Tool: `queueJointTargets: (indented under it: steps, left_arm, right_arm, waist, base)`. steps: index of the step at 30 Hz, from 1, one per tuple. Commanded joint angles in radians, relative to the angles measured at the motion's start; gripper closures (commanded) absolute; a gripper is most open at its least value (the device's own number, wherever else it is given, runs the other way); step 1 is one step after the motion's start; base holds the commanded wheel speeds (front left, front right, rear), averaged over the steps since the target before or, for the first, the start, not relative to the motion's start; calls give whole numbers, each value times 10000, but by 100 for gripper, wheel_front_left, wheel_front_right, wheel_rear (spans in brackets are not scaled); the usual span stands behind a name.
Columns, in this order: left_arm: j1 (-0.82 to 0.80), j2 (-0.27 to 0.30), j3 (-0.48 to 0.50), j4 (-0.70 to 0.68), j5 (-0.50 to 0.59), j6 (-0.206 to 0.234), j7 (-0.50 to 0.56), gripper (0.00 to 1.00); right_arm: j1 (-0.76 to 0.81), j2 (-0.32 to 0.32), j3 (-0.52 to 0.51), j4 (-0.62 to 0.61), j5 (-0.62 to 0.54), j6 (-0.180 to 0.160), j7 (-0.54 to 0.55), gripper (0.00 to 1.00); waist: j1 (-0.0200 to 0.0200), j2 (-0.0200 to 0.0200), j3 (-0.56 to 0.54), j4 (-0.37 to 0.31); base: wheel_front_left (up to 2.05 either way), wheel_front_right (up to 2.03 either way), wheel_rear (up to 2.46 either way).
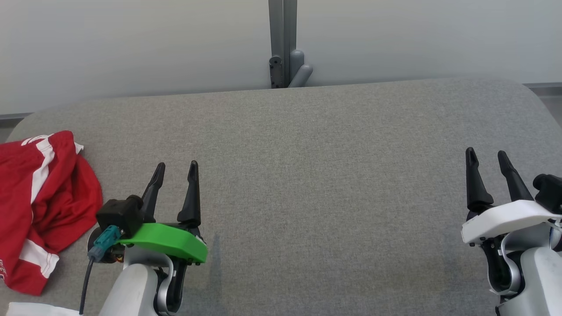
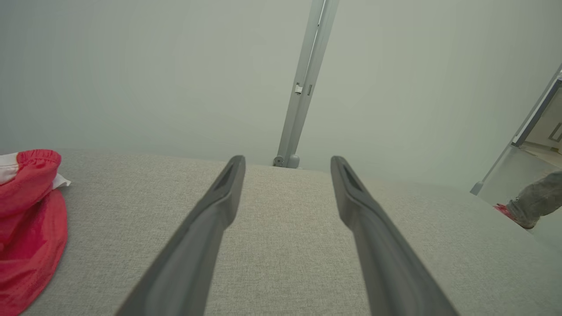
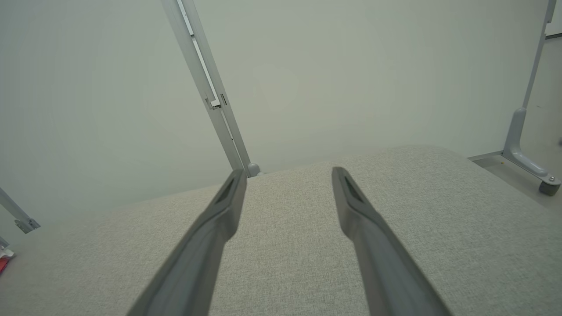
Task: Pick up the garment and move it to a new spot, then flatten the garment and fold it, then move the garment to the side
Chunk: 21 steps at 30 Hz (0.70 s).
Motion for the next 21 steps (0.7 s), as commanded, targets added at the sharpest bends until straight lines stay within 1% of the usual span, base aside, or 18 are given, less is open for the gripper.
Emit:
queueJointTargets:
  steps: [1,11,21]
  left_arm:
    - [-264,94,40,5,366,38,63,0]
    - [-277,119,141,190,867,86,302,0]
    - [-215,47,427,212,1251,322,519,0]
  right_arm:
    - [9,-11,66,-30,-263,4,-201,0]
    - [68,-11,156,107,-731,4,-575,0]
    - [101,-120,463,226,-1184,5,-934,0]
  waist:
    - [-1,0,-8,-6]
    - [-1,0,-34,-4]
    - [-1,0,-73,6]
  base:
    - [0,0,0]
    - [0,0,0]
    - [0,0,0]
